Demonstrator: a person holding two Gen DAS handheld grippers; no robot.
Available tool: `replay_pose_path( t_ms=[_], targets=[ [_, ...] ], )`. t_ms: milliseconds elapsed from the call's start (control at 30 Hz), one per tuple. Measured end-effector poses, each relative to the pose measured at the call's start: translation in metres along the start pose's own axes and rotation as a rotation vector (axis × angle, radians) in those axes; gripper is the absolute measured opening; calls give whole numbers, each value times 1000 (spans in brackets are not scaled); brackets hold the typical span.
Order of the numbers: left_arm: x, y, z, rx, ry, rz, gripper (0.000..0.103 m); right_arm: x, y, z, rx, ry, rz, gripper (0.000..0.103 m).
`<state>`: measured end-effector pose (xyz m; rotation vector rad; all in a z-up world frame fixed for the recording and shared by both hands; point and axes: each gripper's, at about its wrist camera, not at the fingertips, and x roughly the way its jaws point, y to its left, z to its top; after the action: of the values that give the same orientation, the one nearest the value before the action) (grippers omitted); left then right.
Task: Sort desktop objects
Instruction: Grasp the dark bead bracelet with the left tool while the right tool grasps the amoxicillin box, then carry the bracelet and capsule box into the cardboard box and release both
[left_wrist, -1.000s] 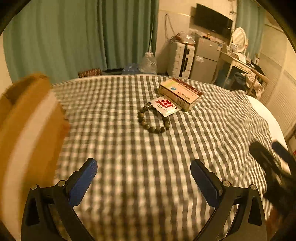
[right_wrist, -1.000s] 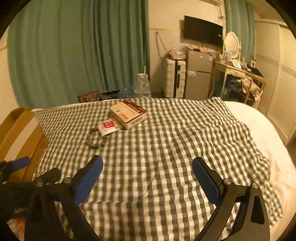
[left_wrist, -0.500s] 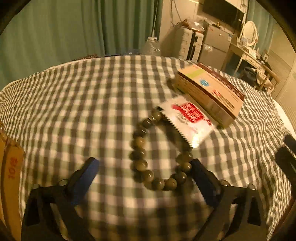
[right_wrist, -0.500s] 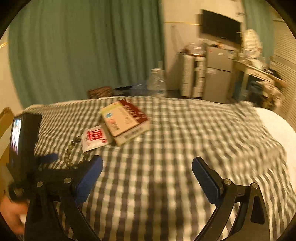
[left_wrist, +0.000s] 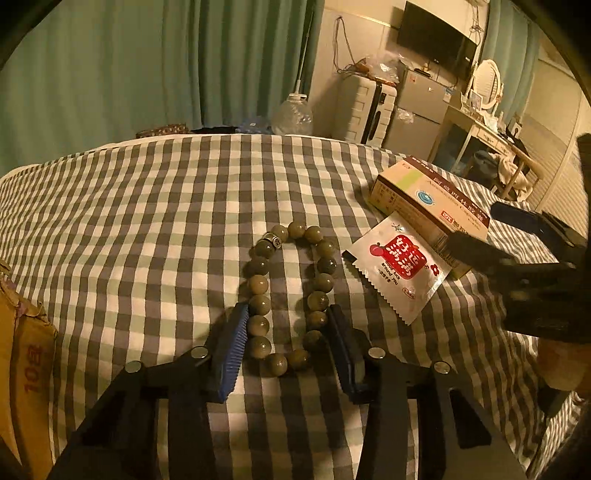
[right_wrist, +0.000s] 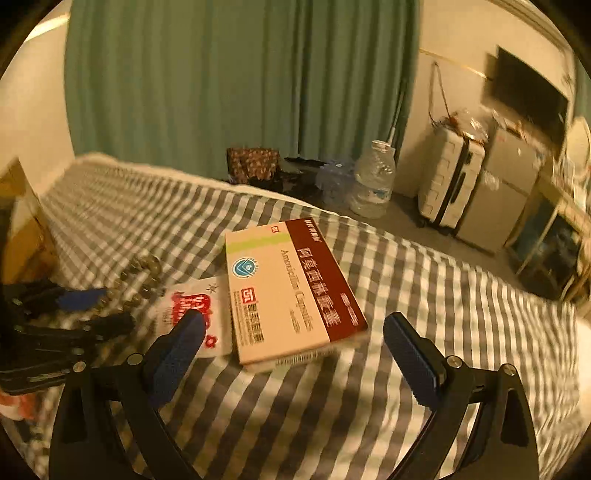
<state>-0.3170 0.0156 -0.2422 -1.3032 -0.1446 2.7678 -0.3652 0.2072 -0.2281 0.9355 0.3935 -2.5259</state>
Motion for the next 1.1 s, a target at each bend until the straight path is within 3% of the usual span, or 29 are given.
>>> replay_pose_path(
  t_ms=[133, 167, 200, 333, 467, 667, 933, 1100],
  targets=[
    [-1, 10, 4, -28, -4, 6, 27, 23, 10, 3, -45, 44, -89, 96],
    [-3, 16, 3, -27, -5, 17, 15, 26, 11, 2, -43, 51, -102, 93],
    [-5, 18, 2, -24, -3, 33, 13, 27, 12, 1, -35, 57, -107, 83],
    [-10, 12, -2, 2, -3, 51, 11, 7, 7, -8, 71, 58, -120, 82],
    [-21, 8, 0, -30, 18, 8, 11, -38, 4, -34, 212, 70, -130, 82],
    [-90, -9, 2, -43, -8, -77, 11, -114, 16, -64, 307, 105, -132, 81],
    [-184, -5, -50, -3, 69, -79, 11, -218, 51, -78, 366, 55, -124, 79],
    [-257, 7, -55, 26, 34, -100, 11, -264, 77, -67, 374, 1, -105, 79]
  ],
)
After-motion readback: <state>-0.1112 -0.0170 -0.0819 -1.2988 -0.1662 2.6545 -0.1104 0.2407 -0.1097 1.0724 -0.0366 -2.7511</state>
